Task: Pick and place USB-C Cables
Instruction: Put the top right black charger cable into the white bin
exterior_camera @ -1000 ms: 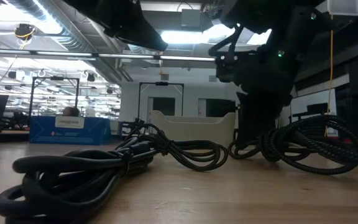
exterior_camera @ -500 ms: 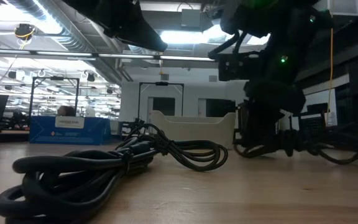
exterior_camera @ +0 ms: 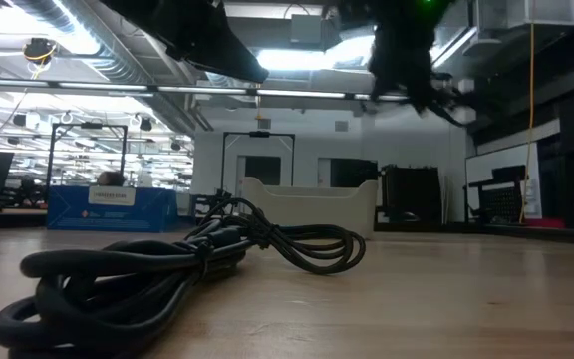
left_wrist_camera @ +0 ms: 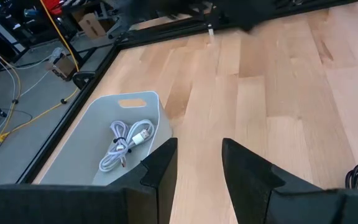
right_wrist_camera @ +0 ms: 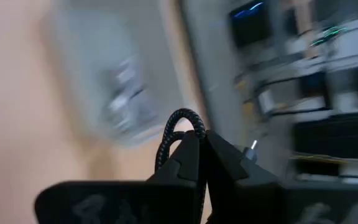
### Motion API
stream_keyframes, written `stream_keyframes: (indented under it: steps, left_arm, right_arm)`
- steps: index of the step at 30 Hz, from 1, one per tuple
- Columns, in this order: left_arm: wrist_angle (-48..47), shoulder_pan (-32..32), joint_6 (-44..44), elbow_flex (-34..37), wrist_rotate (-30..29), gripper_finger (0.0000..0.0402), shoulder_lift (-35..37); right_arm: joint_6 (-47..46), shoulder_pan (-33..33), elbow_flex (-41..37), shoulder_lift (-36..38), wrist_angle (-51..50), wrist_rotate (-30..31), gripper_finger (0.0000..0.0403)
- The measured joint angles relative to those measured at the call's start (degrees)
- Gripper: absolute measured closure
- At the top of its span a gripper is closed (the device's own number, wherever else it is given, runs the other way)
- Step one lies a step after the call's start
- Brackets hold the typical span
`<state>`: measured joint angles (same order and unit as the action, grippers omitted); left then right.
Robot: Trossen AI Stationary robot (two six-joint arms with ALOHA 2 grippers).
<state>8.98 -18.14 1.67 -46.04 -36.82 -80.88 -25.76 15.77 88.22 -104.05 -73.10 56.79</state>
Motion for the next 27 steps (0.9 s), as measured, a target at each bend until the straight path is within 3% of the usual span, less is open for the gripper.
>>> stream_keyframes:
  steps: [2,5,8,12,14,20,23,27]
  left_arm:
    - [-0.01,0.01,0.0,0.0,0.0,0.0282,0.0]
    - [0.01,-0.01,0.0,0.0,0.0,0.0282,0.0]
    - [0.01,0.01,0.0,0.0,0.0,0.0282,0.0]
    - [-0.14,-0.01,0.0,0.0,0.0,0.0282,0.0]
    - [-0.75,0.01,0.0,0.0,0.0,0.0282,0.0]
    - [-1.0,0.0,0.01,0.0,0.0,0.0282,0.0]
    - [-1.01,-0.01,0.0,0.0,0.0,0.0282,0.0]
    - [-0.99,0.0,0.0,0.0,0.0,0.0282,0.0]
  right_arm:
    - [3.91,-1.65,2.38,0.02,0.19,3.39,0.0391]
    - [12.68,-5.91,4.25,0.07,5.4,2.87,0.0391]
    - [23.83,-11.63,4.31,0.0,14.49,-6.1,0.0391]
    - [34.84,-19.27,2.52,0.01,29.69,-28.12,0.0391]
    - [38.12,-21.98,1.5,-0.11,34.88,-35.4,0.0391]
    - [50.76,-27.22,-3.27,-0.04,45.59,-42.67,0.0391]
    - [51.82,-29.05,-6.39,0.0,49.88,-48.68,0.0391]
    - [52.95,-30.59,-9.96,-0.13,54.58,-50.56,0.0391]
